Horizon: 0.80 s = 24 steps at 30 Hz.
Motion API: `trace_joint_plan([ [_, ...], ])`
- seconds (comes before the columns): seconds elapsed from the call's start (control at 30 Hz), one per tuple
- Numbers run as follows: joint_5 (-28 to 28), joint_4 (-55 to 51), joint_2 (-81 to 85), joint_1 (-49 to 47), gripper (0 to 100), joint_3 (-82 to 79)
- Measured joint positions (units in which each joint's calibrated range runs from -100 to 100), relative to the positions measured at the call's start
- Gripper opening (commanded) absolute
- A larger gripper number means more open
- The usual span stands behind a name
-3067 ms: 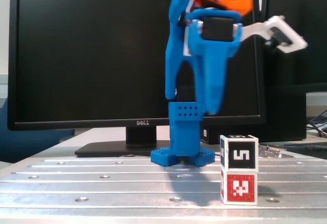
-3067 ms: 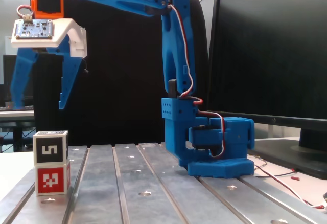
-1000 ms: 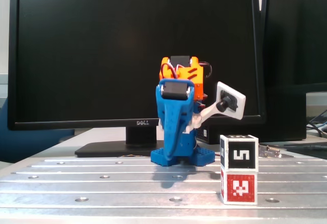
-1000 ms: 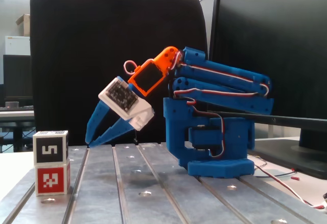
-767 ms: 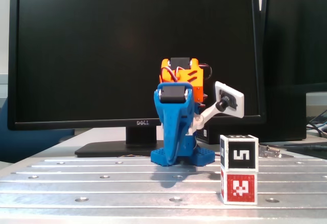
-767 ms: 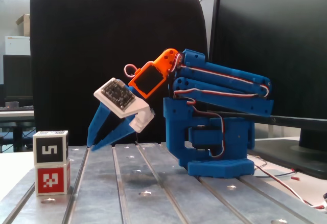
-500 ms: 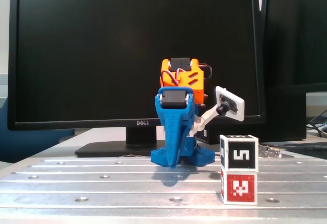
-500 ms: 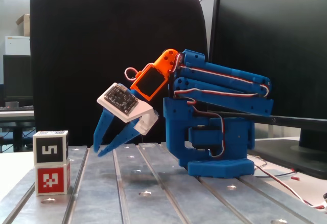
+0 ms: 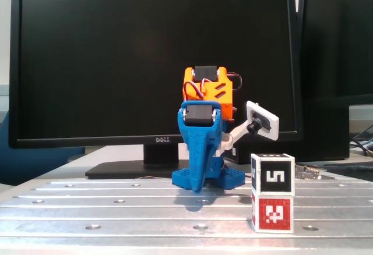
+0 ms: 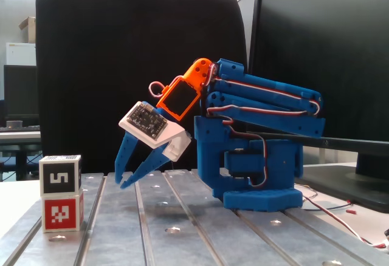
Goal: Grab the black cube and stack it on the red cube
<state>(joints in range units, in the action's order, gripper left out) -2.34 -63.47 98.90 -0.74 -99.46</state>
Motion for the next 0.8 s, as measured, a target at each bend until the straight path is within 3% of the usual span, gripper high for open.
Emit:
trace_joint_plan([
  [0.8,0.1,-7.7,0.8,-0.1,1,0.0],
])
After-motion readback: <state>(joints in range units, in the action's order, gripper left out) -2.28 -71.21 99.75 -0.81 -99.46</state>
